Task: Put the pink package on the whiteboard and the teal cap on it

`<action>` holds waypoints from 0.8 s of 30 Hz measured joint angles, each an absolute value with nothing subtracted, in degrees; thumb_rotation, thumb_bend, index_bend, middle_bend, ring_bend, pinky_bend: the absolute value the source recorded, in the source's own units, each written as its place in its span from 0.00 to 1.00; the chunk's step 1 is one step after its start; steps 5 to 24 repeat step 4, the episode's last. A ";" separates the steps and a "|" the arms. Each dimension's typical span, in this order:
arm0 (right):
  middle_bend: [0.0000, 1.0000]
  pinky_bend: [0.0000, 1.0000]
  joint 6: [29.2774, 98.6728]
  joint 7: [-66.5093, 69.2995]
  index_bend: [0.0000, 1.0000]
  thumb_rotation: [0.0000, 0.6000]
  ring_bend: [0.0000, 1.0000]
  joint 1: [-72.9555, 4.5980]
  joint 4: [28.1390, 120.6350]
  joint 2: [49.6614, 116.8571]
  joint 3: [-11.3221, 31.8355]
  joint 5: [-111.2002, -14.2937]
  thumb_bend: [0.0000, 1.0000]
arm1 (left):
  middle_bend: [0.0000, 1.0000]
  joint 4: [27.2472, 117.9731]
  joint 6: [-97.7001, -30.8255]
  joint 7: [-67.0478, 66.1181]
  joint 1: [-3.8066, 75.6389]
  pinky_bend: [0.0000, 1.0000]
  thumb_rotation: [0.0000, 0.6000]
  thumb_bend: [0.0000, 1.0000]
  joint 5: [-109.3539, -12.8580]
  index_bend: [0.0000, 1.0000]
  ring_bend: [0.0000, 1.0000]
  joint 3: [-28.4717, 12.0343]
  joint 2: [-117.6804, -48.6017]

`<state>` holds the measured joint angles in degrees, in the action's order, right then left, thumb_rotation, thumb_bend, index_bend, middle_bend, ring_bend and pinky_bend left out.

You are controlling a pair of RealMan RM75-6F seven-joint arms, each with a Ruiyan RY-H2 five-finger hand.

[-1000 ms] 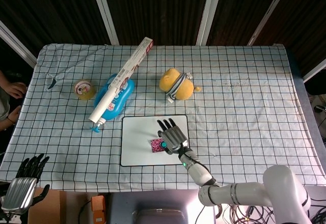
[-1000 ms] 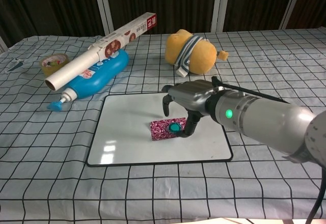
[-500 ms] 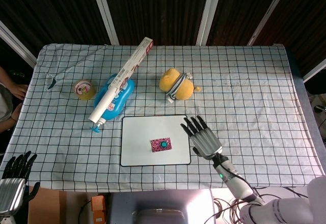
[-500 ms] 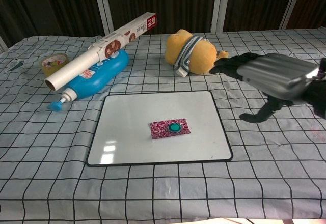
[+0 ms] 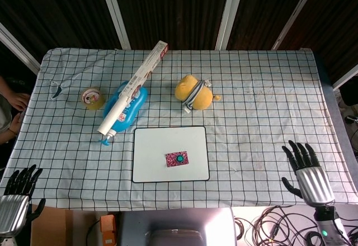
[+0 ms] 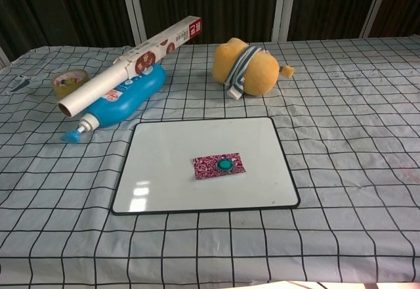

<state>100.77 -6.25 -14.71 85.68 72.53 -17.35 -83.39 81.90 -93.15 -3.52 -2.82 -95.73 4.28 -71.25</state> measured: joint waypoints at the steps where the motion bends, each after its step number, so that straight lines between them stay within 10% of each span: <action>1: 0.00 0.00 101.39 -3.37 0.09 1.00 0.00 -13.73 84.32 72.53 -16.91 -83.90 0.22 | 0.00 81.92 -93.06 -3.75 -2.74 0.00 1.00 0.37 -96.04 0.00 0.00 4.48 -71.26; 24: 0.00 0.00 102.49 -0.08 0.09 1.00 0.00 -10.21 80.56 72.46 -15.33 -85.50 0.22 | 0.00 81.89 -93.14 -4.04 -2.75 0.00 1.00 0.37 -96.47 0.00 0.00 4.70 -71.29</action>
